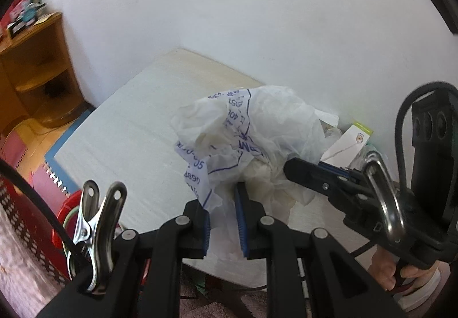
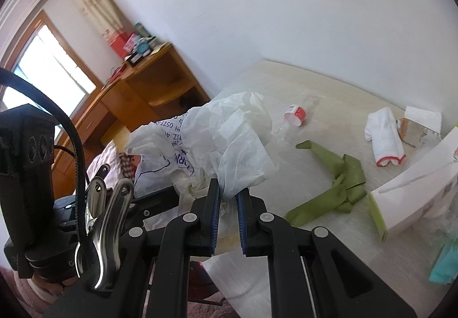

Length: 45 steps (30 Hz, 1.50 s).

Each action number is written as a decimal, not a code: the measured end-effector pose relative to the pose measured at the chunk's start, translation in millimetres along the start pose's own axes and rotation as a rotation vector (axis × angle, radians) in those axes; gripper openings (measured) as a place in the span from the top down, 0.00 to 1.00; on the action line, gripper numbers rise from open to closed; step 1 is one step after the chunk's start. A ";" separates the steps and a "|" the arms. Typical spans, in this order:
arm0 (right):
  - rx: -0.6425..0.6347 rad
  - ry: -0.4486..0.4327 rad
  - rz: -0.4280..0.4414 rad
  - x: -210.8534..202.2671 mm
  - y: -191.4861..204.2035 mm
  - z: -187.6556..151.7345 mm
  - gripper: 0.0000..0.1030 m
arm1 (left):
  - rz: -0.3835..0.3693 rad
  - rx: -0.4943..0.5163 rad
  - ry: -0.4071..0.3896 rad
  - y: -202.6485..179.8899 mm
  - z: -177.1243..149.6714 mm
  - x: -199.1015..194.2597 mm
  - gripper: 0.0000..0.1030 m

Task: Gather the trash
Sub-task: 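Carry the white plastic bag in both tools over the red bucket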

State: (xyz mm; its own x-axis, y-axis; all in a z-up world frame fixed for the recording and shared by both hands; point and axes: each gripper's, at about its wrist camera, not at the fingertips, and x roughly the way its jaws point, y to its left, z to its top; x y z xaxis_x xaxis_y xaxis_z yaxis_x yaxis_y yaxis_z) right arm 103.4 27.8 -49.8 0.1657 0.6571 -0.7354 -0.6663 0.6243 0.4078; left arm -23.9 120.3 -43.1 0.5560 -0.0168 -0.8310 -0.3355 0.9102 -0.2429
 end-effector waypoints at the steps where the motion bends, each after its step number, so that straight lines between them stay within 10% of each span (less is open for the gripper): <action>1: -0.010 0.005 0.007 3.5 1.3 3.1 0.88 | 0.008 -0.010 -0.005 1.9 -3.0 -3.3 0.85; 16: -0.172 0.092 0.140 45.5 41.0 -10.4 0.87 | 0.137 -0.186 -0.053 15.9 -41.7 -28.2 0.85; 45: -0.402 0.319 0.267 156.1 188.7 -54.7 0.87 | 0.300 -0.505 -0.053 155.2 -111.2 -85.0 0.85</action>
State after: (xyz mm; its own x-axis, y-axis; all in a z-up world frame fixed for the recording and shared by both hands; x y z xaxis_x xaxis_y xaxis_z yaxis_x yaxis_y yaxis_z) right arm -36.2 225.1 -117.3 -0.2316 0.5711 -0.7875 -0.8893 0.2038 0.4093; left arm -207.8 216.9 -65.8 0.4135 0.2436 -0.8773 -0.7975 0.5618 -0.2199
